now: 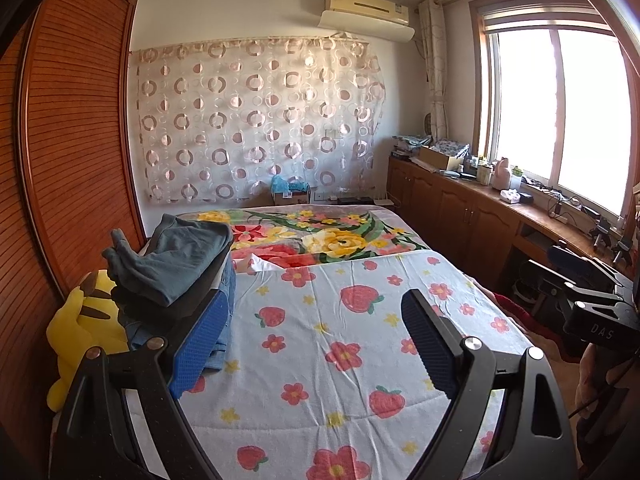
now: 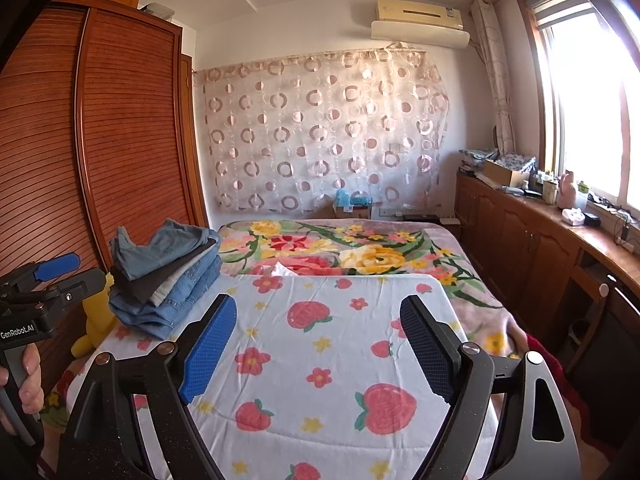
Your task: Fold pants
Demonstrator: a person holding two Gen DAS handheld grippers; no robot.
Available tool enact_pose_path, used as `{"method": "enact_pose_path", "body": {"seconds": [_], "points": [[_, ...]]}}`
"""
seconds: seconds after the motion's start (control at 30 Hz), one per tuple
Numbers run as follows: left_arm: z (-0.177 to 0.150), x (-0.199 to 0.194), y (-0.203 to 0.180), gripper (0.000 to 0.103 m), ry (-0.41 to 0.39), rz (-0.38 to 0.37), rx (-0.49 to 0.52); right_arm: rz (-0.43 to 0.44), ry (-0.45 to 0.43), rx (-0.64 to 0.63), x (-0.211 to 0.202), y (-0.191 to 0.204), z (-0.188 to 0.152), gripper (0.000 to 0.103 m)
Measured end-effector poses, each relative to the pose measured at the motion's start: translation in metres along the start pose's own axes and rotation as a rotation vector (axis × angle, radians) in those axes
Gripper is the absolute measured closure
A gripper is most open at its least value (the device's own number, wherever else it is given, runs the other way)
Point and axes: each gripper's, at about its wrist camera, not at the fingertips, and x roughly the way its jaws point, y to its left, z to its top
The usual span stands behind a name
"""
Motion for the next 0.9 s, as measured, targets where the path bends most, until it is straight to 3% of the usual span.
{"method": "enact_pose_path", "body": {"seconds": [0.9], "points": [[-0.0006,-0.0002,0.0017,0.014,-0.001,-0.001,-0.001,-0.005,0.001,-0.001,-0.0007,-0.0004,-0.0009,0.017]]}}
